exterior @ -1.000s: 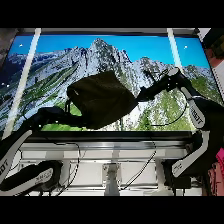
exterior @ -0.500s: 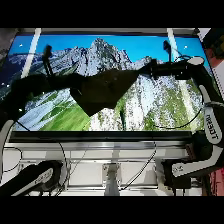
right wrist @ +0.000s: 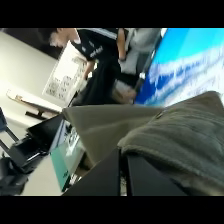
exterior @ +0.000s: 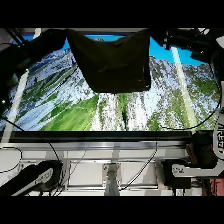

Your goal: Fold the clothes and pants, and hang the long-sleeved shirts on hangers.

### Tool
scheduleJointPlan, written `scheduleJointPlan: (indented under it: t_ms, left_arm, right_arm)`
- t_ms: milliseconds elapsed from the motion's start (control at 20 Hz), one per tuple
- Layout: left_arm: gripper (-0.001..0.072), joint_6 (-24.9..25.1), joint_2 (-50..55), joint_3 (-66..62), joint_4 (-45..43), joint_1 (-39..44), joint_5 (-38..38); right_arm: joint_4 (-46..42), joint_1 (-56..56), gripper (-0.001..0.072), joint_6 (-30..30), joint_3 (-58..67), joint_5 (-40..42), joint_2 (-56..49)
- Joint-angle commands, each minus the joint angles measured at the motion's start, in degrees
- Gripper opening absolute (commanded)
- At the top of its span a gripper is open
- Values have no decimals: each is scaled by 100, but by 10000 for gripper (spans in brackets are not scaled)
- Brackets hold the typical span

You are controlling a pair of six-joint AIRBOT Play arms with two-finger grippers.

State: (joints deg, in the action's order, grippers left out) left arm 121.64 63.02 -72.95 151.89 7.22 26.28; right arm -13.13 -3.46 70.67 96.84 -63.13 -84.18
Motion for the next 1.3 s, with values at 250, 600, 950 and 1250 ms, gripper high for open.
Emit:
scheduleJointPlan:
  t_ms: [250,600,950,1250]
  left_arm:
    - [16,-168,105,-85,-13,339,-1641]
    - [13,-168,647,-308,-57,883,-2496]
    - [12,-166,2039,-2295,-125,481,-1001]
    - [12,-162,2426,-3060,-149,-44,-142]
  right_arm:
    - [-1753,111,31,1285,428,227,-42]
    - [-1827,686,27,1633,431,1342,-319]
    - [-1023,713,26,1401,1515,1867,-1320]
    - [-763,393,26,1526,2243,1622,-1766]
